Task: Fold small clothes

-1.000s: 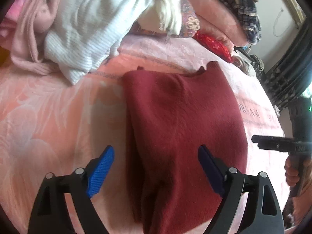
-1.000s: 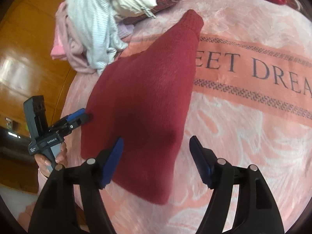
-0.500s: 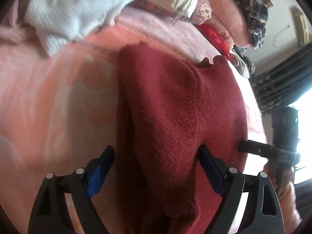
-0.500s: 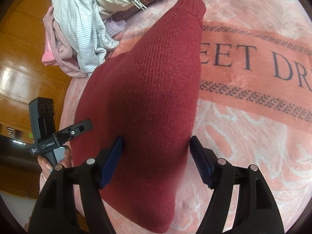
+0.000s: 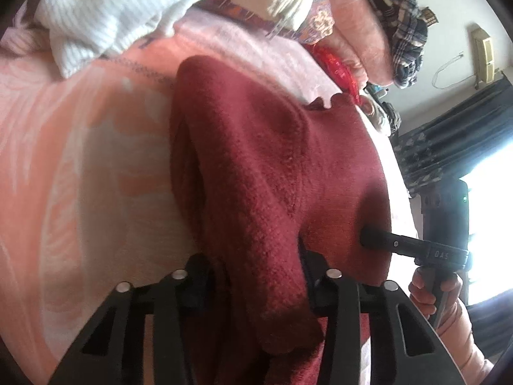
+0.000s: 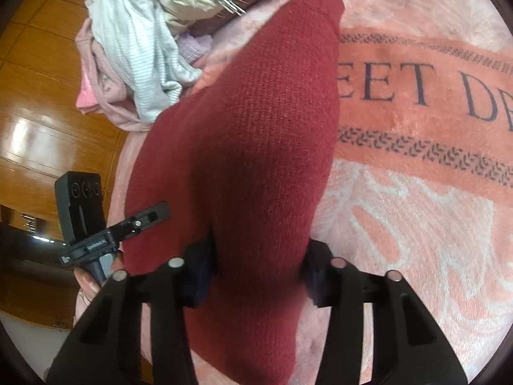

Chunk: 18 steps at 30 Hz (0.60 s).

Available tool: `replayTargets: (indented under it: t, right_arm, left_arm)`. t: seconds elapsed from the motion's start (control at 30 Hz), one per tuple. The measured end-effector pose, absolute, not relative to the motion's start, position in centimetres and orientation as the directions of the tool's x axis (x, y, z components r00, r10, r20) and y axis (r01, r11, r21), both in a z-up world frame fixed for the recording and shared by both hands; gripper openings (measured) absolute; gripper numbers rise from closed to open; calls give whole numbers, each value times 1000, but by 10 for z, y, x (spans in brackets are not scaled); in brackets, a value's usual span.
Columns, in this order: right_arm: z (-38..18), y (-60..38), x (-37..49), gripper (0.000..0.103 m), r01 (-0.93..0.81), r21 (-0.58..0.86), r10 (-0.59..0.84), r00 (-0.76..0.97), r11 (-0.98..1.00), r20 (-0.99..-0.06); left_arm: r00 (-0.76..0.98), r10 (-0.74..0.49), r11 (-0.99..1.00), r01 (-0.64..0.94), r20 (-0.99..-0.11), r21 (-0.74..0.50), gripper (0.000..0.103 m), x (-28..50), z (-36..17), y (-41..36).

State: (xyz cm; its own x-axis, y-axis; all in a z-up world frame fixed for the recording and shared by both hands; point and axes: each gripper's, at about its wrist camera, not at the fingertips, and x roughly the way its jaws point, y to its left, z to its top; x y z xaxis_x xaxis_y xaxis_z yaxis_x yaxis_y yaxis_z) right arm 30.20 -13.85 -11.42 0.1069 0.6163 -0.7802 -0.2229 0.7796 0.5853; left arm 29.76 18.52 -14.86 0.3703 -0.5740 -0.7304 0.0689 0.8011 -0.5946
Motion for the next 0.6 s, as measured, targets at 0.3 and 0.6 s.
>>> replayTargets:
  t: [0.3, 0.6]
  right_arm:
    - [-66, -172, 278, 37, -287, 571, 623, 139, 769, -770]
    - [-1, -300, 228, 37, -237, 523, 570, 224, 819, -791]
  left_arm:
    - [417, -606, 782, 155, -678, -604, 39, 281, -108, 142]
    - [339, -661, 747, 213, -669, -630, 39, 265, -62, 18]
